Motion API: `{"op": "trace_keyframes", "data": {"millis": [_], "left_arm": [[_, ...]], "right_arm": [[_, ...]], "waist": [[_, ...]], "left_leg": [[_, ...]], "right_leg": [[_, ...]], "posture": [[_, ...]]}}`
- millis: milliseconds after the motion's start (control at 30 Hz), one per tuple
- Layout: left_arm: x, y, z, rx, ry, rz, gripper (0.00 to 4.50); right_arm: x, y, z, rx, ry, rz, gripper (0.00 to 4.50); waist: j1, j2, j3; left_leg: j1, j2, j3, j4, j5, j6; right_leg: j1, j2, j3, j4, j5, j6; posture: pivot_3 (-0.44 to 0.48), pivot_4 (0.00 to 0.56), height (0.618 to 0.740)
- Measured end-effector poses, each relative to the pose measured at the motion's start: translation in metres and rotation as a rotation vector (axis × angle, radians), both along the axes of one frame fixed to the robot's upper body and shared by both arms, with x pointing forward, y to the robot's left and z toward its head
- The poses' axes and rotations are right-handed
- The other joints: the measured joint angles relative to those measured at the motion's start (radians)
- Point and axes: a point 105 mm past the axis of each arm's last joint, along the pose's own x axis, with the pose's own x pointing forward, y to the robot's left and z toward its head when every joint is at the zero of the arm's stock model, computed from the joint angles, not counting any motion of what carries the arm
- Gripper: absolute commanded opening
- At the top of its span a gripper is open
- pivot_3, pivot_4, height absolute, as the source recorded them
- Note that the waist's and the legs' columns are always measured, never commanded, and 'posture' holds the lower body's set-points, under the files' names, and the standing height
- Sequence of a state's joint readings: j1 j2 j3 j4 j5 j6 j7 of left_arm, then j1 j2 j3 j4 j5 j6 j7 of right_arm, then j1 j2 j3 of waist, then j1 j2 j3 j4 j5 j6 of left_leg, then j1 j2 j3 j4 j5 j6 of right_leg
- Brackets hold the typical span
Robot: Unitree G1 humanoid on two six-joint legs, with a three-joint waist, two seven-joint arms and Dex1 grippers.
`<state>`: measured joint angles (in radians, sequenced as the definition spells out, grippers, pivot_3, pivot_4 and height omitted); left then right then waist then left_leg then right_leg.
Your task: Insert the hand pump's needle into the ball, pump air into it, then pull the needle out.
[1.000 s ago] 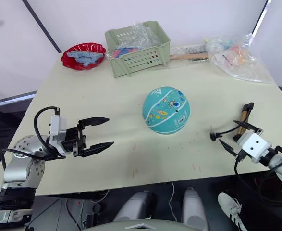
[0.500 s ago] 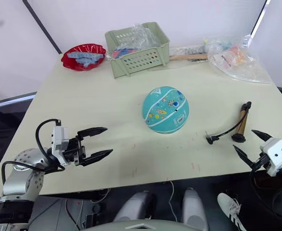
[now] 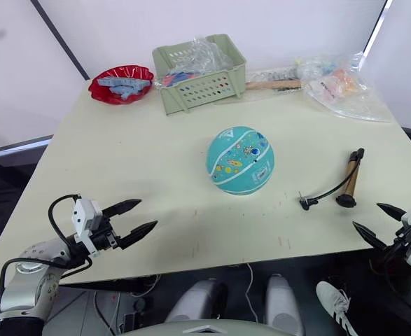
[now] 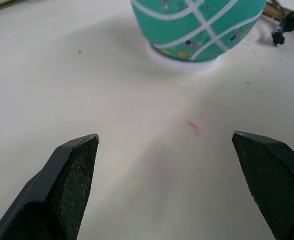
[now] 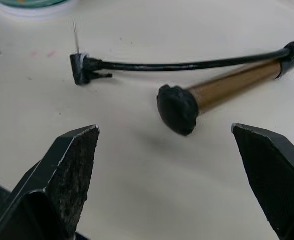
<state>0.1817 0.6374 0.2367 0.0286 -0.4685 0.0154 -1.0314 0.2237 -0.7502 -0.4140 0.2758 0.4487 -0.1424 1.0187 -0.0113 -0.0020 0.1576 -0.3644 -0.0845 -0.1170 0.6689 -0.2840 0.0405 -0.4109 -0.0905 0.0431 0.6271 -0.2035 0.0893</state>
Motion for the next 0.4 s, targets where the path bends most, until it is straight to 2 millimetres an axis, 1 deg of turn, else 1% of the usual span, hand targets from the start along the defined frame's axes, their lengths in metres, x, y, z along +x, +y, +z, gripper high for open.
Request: {"op": "trace_keyframes", "data": {"millis": [100, 233, 400], "left_arm": [[-0.004, 0.002, -0.002, 0.017, 0.006, 0.026, 4.50], [-0.013, 0.007, -0.012, 0.041, 0.041, 0.069, 4.50], [-0.013, 0.014, -0.013, 0.079, 0.038, 0.119, 4.50]], "right_arm": [[0.005, -0.004, 0.001, 0.008, -0.020, 0.010, 4.44], [0.007, -0.014, -0.006, 0.037, -0.005, 0.009, 4.44], [0.010, -0.021, -0.007, 0.039, -0.007, 0.018, 4.44]], "waist": [[-0.002, 0.000, 0.000], [-0.002, 0.000, 0.000], [0.000, 0.001, 0.001]], "left_leg": [[0.001, 0.001, 0.001, 0.000, 0.000, 0.000], [0.001, 0.001, 0.002, 0.000, 0.000, 0.000], [0.001, 0.001, 0.002, 0.000, 0.000, 0.000]], "right_leg": [[0.000, 0.001, 0.000, 0.000, 0.000, 0.000], [0.000, 0.001, 0.001, 0.000, 0.000, 0.000], [0.000, 0.001, 0.001, 0.000, 0.000, -0.001]], "posture": [[0.000, 0.150, 0.740], [0.000, 0.150, 0.740], [0.000, 0.150, 0.740]]}}
